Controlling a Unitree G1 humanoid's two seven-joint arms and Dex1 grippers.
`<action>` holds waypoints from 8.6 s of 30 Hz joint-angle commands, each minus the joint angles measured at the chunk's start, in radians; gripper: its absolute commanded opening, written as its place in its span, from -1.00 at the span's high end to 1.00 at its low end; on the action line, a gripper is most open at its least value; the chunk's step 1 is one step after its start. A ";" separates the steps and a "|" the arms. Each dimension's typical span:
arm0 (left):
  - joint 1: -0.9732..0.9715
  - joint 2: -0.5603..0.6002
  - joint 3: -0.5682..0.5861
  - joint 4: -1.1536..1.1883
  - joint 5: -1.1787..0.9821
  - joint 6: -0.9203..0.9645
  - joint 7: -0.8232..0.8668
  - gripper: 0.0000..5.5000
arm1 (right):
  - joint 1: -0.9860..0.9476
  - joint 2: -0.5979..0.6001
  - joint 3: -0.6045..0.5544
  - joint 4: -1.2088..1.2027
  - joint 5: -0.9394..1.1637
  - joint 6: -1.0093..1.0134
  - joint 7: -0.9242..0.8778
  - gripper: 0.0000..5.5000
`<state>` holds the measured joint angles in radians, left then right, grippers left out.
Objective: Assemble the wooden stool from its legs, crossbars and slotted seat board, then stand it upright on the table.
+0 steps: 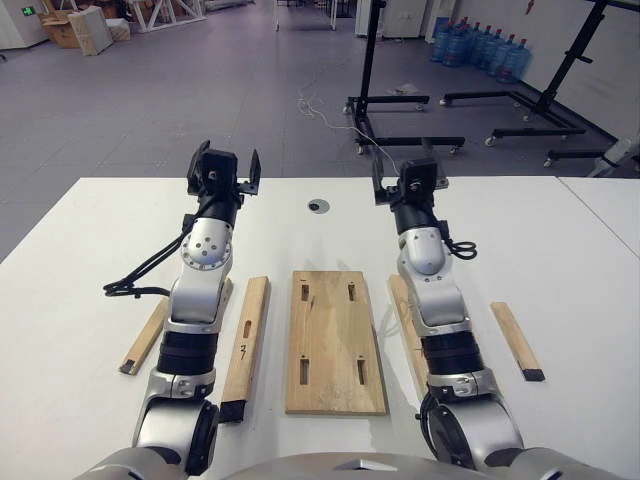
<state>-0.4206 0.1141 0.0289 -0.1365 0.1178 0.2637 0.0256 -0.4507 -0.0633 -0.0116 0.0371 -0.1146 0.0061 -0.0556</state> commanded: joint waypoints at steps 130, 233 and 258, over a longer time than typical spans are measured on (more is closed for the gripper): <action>0.034 0.094 0.221 -0.100 -0.934 0.312 -0.322 0.86 | 0.012 -0.051 0.243 0.050 0.199 -0.071 0.590 0.22; 0.812 0.197 0.214 -0.338 -0.520 0.098 -0.326 0.86 | 0.152 -0.126 0.046 -0.182 0.225 0.280 0.313 -0.18; 0.867 0.194 0.181 -0.418 -0.512 0.133 -0.308 0.86 | 0.171 -0.133 0.038 -0.195 0.232 0.288 0.315 -0.18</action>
<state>0.4080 0.3107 0.2313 -0.5551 -0.4143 0.3649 -0.2875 -0.2819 -0.1877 0.0335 -0.1377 0.1181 0.2805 0.2570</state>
